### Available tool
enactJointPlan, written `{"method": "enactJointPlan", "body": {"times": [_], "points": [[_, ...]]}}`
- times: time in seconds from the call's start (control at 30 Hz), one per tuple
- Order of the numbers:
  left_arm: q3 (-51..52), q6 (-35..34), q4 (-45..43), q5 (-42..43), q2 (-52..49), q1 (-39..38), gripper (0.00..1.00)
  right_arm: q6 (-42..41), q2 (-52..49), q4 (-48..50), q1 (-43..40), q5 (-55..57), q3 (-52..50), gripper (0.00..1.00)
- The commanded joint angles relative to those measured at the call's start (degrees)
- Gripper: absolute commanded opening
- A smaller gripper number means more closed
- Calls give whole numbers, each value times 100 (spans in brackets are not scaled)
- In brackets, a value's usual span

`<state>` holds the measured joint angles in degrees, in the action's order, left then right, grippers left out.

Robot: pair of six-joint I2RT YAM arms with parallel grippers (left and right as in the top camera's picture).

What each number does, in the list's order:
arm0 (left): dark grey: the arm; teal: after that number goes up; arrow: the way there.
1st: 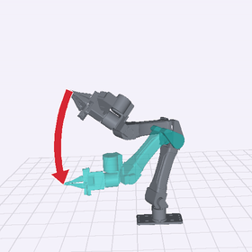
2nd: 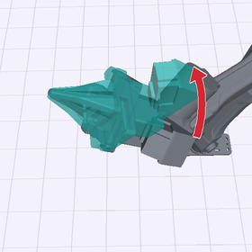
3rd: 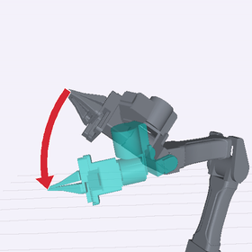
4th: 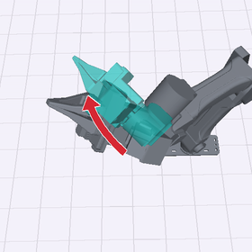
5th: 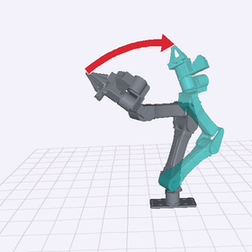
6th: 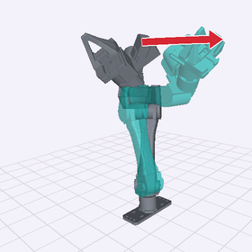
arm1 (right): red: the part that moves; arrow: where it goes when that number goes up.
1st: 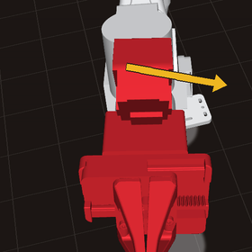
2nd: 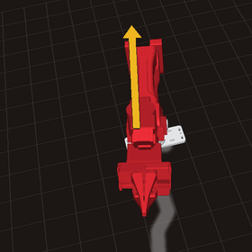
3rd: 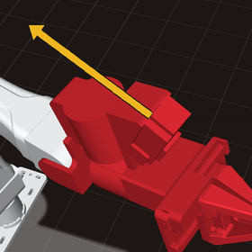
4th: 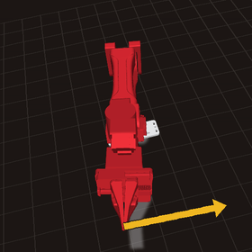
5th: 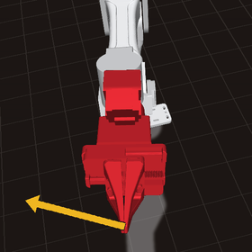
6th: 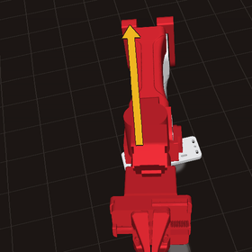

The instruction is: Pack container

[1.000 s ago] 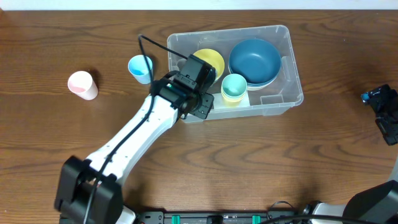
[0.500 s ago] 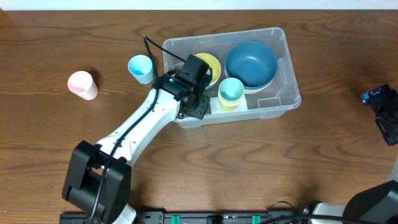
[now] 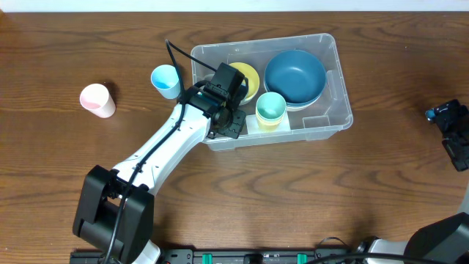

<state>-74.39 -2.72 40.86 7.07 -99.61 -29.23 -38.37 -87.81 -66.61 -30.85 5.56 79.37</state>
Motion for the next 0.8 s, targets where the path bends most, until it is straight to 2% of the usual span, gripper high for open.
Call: {"method": "enactJointPlan", "body": {"times": [0.0, 0.2, 0.3, 0.63, 0.77], "points": [[-105, 79, -31, -72, -33, 46, 6, -59, 15, -2, -26, 17, 0, 99], [-125, 76, -221, -72, -33, 46, 6, -59, 15, -2, -26, 20, 0, 99], [-295, 76, -48, -74, -33, 39, 6, -57, 15, -2, -26, 17, 0, 99], [-2417, 79, 1620, -527, -33, 42, 6, -59, 15, -2, -26, 17, 0, 99], [-2986, 81, 1910, -625, -33, 39, 6, -59, 15, -2, -26, 20, 0, 99]]}}
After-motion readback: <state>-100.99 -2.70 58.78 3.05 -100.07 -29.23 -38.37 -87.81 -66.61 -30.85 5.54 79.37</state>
